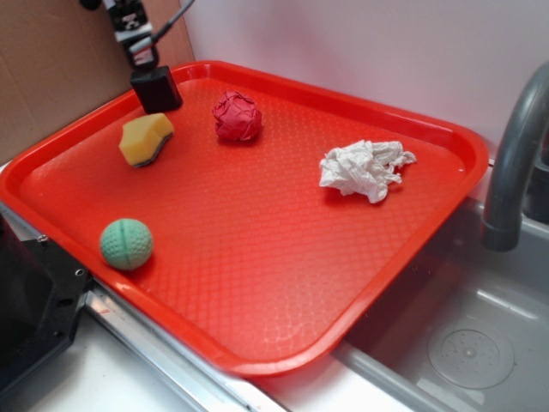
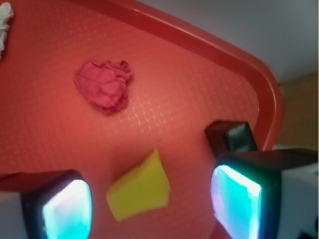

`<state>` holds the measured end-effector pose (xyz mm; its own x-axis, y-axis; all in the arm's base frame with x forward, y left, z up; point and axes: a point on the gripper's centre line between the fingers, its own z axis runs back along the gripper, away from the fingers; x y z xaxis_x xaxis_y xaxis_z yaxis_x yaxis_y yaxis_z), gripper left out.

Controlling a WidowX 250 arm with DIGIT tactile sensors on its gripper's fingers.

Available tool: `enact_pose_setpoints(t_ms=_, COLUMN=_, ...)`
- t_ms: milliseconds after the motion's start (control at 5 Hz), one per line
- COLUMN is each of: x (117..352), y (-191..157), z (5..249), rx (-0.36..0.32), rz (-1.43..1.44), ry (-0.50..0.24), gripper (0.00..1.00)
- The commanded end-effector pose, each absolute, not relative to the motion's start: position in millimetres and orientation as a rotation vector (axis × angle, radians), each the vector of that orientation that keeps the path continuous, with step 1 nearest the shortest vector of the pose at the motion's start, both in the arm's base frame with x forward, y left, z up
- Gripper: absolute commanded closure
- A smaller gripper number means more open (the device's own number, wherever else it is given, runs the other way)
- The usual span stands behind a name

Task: Grab the black box.

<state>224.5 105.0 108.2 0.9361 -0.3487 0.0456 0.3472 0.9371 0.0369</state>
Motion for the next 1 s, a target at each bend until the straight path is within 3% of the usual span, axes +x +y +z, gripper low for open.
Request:
enact_pose_setpoints(t_ms=0, x=236, y=150, z=106, rx=0.171, rz=-0.446, ry=-0.150, gripper=0.00)
enact_pose_setpoints(t_ms=200, x=260, y=156, z=109, rx=0.180, rz=-0.466, ry=-0.165, gripper=0.00)
enact_pose_setpoints(t_ms=800, x=279, y=171, z=109, rx=0.193, rz=-0.451, ry=-0.164, gripper=0.00)
